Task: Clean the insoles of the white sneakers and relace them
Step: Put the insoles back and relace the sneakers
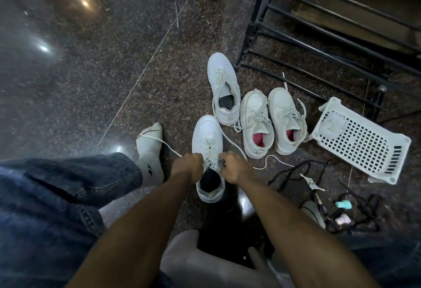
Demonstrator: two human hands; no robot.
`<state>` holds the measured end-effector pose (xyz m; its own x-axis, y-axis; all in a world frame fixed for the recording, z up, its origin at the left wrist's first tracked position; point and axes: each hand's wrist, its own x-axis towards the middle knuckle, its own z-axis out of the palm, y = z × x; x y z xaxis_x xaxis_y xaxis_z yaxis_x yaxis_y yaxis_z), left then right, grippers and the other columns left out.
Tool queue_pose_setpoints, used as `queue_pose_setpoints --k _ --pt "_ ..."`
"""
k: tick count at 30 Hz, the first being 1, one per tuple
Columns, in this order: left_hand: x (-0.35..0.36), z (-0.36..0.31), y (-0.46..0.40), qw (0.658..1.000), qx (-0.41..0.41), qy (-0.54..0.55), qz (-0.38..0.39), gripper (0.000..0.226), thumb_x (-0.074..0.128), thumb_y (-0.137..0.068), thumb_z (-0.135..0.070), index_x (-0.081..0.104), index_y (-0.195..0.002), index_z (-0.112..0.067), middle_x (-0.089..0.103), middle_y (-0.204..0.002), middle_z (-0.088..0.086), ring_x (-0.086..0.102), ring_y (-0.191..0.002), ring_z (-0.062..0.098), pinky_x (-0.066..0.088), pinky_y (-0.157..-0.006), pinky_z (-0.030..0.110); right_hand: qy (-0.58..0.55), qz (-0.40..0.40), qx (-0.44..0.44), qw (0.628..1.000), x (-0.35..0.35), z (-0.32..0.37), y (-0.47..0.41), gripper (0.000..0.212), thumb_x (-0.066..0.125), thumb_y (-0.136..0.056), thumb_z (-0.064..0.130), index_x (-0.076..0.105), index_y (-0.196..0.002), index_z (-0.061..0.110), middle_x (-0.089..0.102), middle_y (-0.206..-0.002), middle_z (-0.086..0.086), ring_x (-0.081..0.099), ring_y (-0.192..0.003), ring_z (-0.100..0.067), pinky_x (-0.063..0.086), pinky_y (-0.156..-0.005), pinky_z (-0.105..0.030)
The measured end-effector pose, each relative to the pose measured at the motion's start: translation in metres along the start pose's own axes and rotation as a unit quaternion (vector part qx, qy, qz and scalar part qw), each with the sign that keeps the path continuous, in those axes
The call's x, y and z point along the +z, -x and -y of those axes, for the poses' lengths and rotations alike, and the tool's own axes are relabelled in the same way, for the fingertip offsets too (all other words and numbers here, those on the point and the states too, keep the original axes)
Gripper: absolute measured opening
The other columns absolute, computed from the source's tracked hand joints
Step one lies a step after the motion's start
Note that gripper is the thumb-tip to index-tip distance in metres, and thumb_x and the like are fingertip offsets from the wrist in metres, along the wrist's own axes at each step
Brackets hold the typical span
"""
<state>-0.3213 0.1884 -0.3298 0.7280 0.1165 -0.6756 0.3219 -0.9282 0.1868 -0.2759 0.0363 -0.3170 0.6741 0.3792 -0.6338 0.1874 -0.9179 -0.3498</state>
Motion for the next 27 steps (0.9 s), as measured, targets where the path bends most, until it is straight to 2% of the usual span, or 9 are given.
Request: queue_pose_setpoints --k 3,8,13,16,19,22,24,25,27 --pt "0.001 0.007 -0.006 1.000 0.002 -0.002 -0.005 0.025 0.047 -0.093 -0.028 0.061 -0.111 -0.017 0.063 -0.118 0.011 0.060 -0.105 0.034 0.048 -0.078 0.040 0.010 -0.015 0.007 1.000 0.007 0.007 -0.004 0.019 0.053 -0.093 0.025 0.060 -0.109 0.018 0.056 -0.120 -0.007 0.057 -0.110 -0.031 0.045 -0.083 -0.037" --pt "-0.007 0.009 -0.014 0.999 -0.003 0.036 0.013 0.027 0.053 -0.087 -0.030 0.064 -0.107 -0.015 0.064 -0.116 0.010 0.061 -0.103 0.032 0.050 -0.081 0.039 0.016 0.001 0.000 1.000 0.003 0.005 -0.008 0.013 0.060 -0.089 0.026 0.068 -0.096 0.018 0.060 -0.116 -0.005 0.059 -0.107 -0.029 0.048 -0.085 -0.036" --pt "-0.020 0.019 -0.018 0.995 -0.078 -0.038 0.042 0.041 0.059 -0.083 -0.039 0.060 -0.119 -0.018 0.062 -0.124 0.006 0.060 -0.112 0.029 0.051 -0.088 0.042 -0.015 0.035 0.033 0.999 -0.012 -0.021 -0.008 0.010 0.059 -0.082 0.022 0.062 -0.075 0.028 0.070 -0.100 0.000 0.064 -0.096 -0.024 0.051 -0.083 -0.033" --pt "-0.033 0.029 -0.027 0.991 -0.066 -0.064 0.098 0.027 0.065 -0.079 -0.028 0.066 -0.100 -0.012 0.068 -0.114 0.007 0.064 -0.101 0.027 0.055 -0.087 0.038 0.002 0.074 0.008 0.997 -0.024 -0.030 -0.008 0.012 0.060 -0.082 0.022 0.062 -0.073 0.029 0.069 -0.089 0.002 0.065 -0.087 -0.021 0.051 -0.078 -0.032" --pt "-0.053 0.032 -0.030 0.983 -0.084 0.123 0.110 0.019 0.066 -0.086 -0.020 0.071 -0.093 -0.003 0.064 -0.087 0.007 0.061 -0.082 0.024 0.050 -0.068 0.027 -0.060 0.092 -0.009 0.994 -0.029 -0.028 -0.008 0.010 0.059 -0.086 0.023 0.061 -0.076 0.026 0.062 -0.078 0.005 0.059 -0.078 -0.017 0.048 -0.074 -0.030" --pt "-0.067 0.039 -0.027 0.907 -0.074 0.408 0.071 0.014 0.060 -0.083 -0.010 0.067 -0.073 -0.002 0.059 -0.067 0.009 0.050 -0.066 0.020 0.039 -0.059 0.027 -0.230 0.082 0.004 0.970 -0.032 -0.027 -0.008 0.018 0.059 -0.087 0.014 0.060 -0.070 0.019 0.058 -0.073 0.003 0.052 -0.074 -0.013 0.039 -0.069 -0.028" --pt "-0.067 0.033 -0.025 0.834 -0.067 0.543 0.072 0.011 0.057 -0.086 -0.007 0.062 -0.079 -0.001 0.058 -0.070 0.009 0.049 -0.065 0.017 0.037 -0.060 0.024 -0.354 0.053 0.007 0.934 -0.033 -0.026 -0.006 0.023 0.057 -0.088 0.006 0.060 -0.067 0.015 0.063 -0.080 -0.002 0.056 -0.076 -0.010 0.039 -0.075 -0.023" --pt "-0.063 0.026 -0.026 0.793 -0.070 0.600 0.073 0.012 0.056 -0.090 -0.007 0.061 -0.082 -0.001 0.060 -0.074 0.010 0.054 -0.068 0.017 0.040 -0.060 0.022 -0.419 0.040 0.009 0.907 -0.033 -0.025 -0.004 0.024 0.055 -0.088 0.002 0.060 -0.066 0.012 0.065 -0.084 -0.003 0.059 -0.077 -0.004 0.039 -0.078 -0.019" --pt "-0.052 0.007 -0.027 0.676 -0.076 0.729 0.076 0.014 0.053 -0.096 -0.013 0.060 -0.087 -0.005 0.065 -0.085 0.010 0.064 -0.081 0.020 0.050 -0.065 0.023 -0.551 0.023 0.013 0.834 -0.032 -0.022 -0.002 0.025 0.052 -0.089 -0.001 0.059 -0.067 0.011 0.070 -0.091 -0.004 0.064 -0.090 -0.003 0.043 -0.089 -0.022"
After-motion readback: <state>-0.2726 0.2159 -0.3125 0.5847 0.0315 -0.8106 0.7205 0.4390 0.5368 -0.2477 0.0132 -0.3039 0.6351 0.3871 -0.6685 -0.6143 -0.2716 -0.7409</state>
